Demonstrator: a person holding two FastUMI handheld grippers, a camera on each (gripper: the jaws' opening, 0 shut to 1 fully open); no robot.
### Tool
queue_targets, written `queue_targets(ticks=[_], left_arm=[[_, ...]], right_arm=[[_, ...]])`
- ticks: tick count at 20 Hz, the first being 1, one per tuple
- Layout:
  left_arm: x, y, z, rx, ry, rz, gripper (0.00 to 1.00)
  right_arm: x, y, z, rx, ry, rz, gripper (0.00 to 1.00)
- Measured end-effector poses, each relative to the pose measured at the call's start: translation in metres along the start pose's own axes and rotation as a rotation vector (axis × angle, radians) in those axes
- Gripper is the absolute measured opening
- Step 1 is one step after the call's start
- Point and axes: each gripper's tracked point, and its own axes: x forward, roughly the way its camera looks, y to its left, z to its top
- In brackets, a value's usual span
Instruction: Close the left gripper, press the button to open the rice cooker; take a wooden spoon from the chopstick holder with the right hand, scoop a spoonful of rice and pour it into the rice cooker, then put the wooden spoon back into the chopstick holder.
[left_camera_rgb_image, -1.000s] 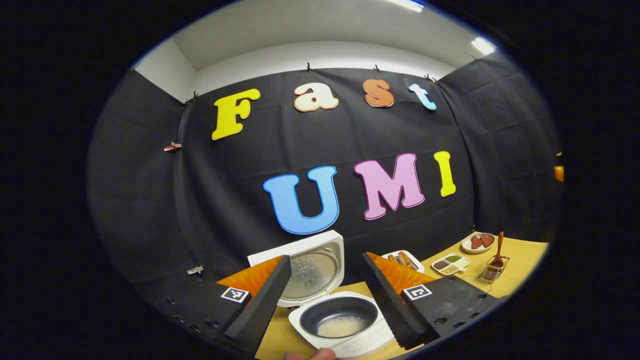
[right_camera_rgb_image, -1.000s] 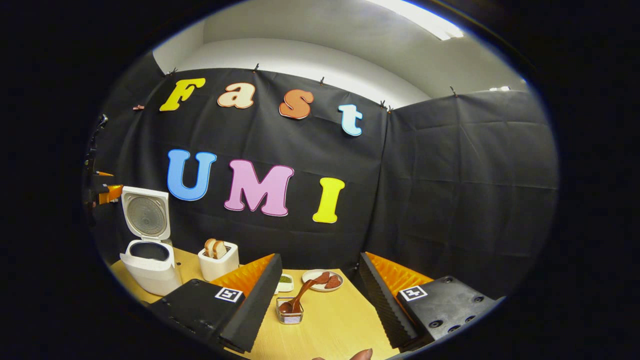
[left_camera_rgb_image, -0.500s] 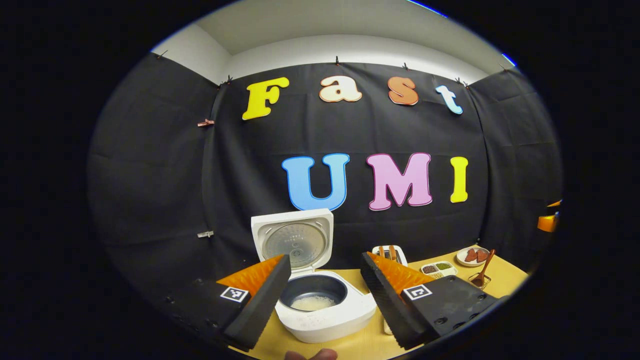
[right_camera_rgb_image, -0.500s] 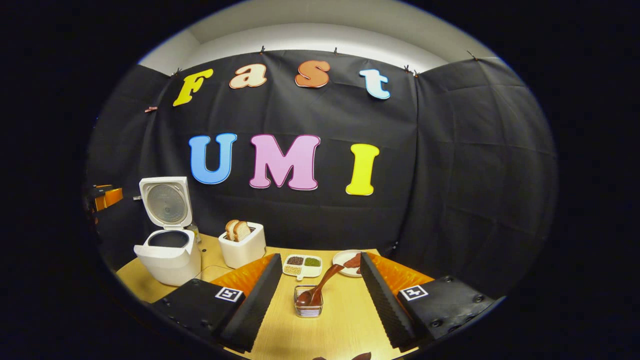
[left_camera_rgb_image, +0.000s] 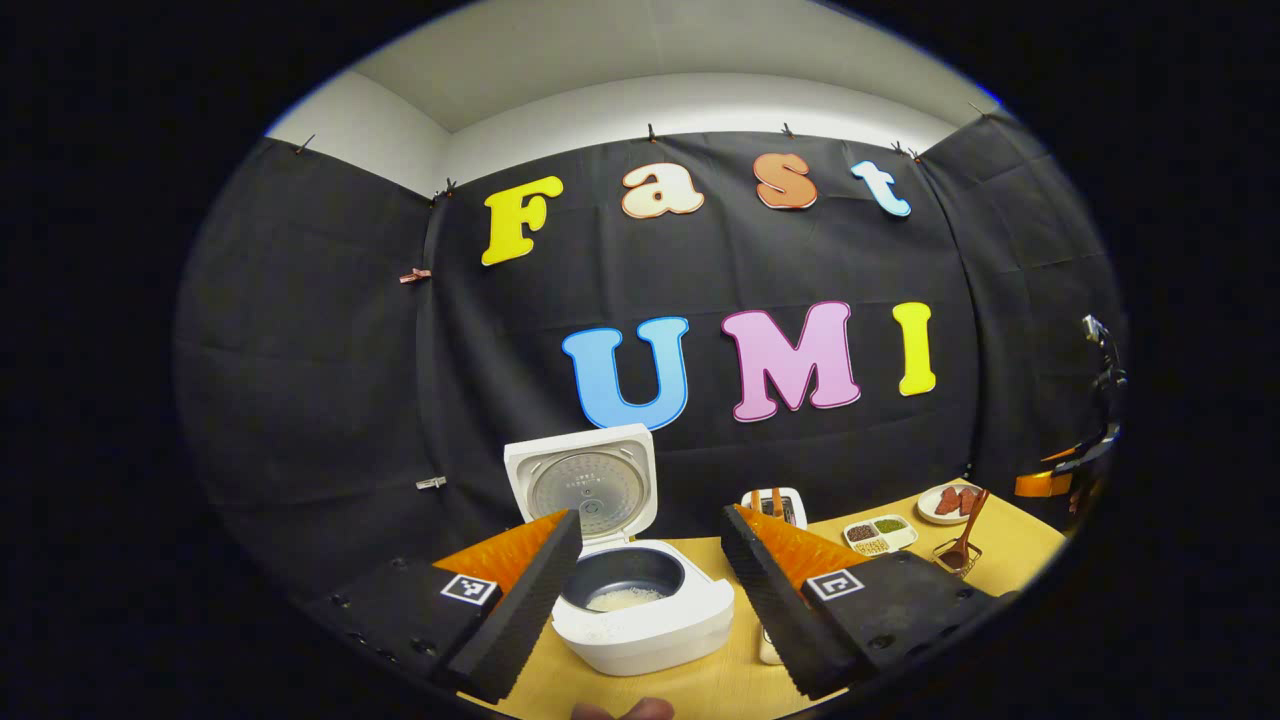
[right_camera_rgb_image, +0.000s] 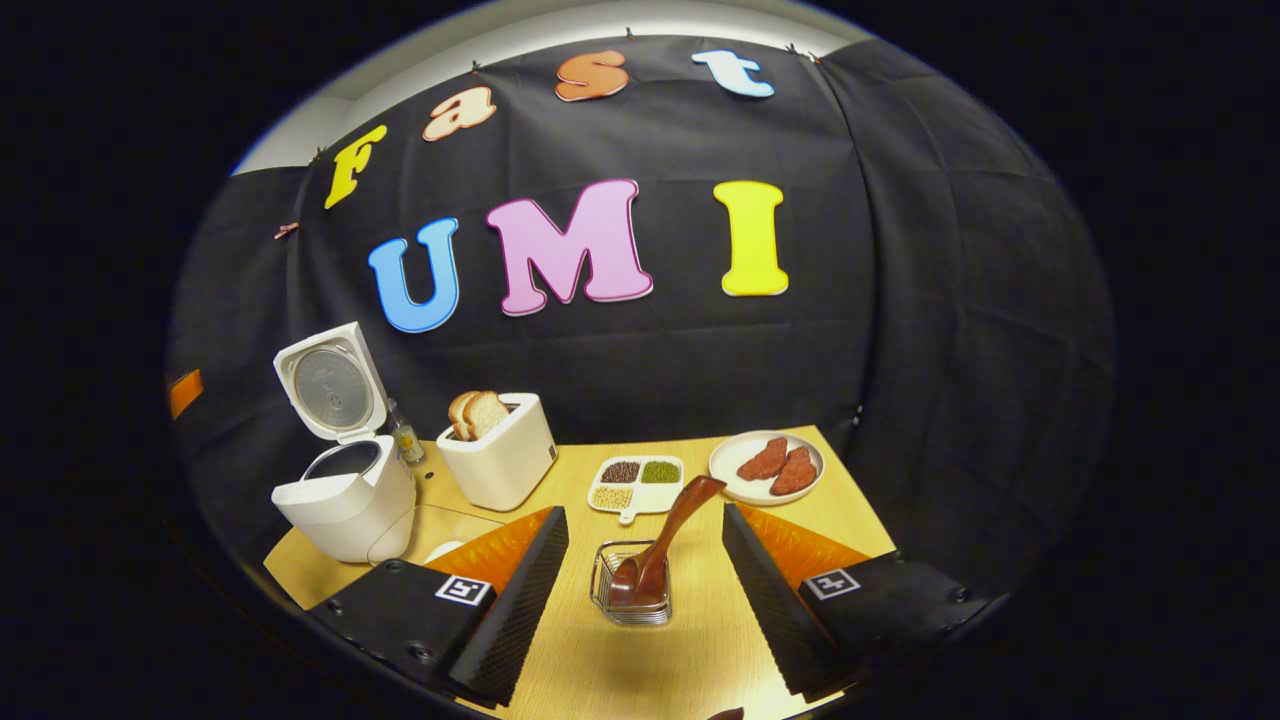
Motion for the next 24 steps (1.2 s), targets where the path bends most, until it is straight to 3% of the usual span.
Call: queue_targets(ticks=[5,8,9,11,12,13,15,16,17,19,24], left_arm=[[-0.006,-0.011,-0.009,0.031,0.044,0.052,0.96],[-0.01,-0.017,-0.012,0.028,0.07,0.099,0.96],[-0.012,-0.019,-0.01,0.024,0.071,0.113,0.96],[-0.014,-0.026,-0.01,0.026,0.081,0.136,0.96],[-0.015,-0.029,-0.01,0.029,0.086,0.144,0.96],[-0.016,-0.033,-0.009,0.032,0.092,0.149,0.96],[-0.02,-0.036,-0.008,0.041,0.103,0.157,0.96],[-0.023,-0.036,-0.009,0.05,0.107,0.162,0.96],[-0.024,-0.035,-0.008,0.059,0.108,0.171,0.96],[-0.027,-0.033,-0.007,0.066,0.11,0.185,0.96],[-0.034,-0.02,-0.011,0.028,0.117,0.223,0.96]], right_arm=[[0.056,-0.015,-0.042,0.12,0.108,0.076,0.96],[0.087,-0.02,-0.063,0.138,0.145,0.097,0.91],[0.094,-0.018,-0.068,0.145,0.159,0.114,0.82],[0.109,-0.016,-0.08,0.16,0.186,0.135,0.82],[0.118,-0.015,-0.083,0.169,0.195,0.14,0.77],[0.124,-0.014,-0.088,0.176,0.203,0.14,0.62],[0.133,-0.013,-0.089,0.174,0.201,0.14,0.51],[0.133,-0.012,-0.087,0.168,0.195,0.144,0.29],[0.134,-0.011,-0.088,0.16,0.182,0.153,0.37],[0.132,-0.005,-0.086,0.153,0.178,0.176,0.19],[0.122,0.003,-0.072,0.102,0.127,0.207,0.11]])
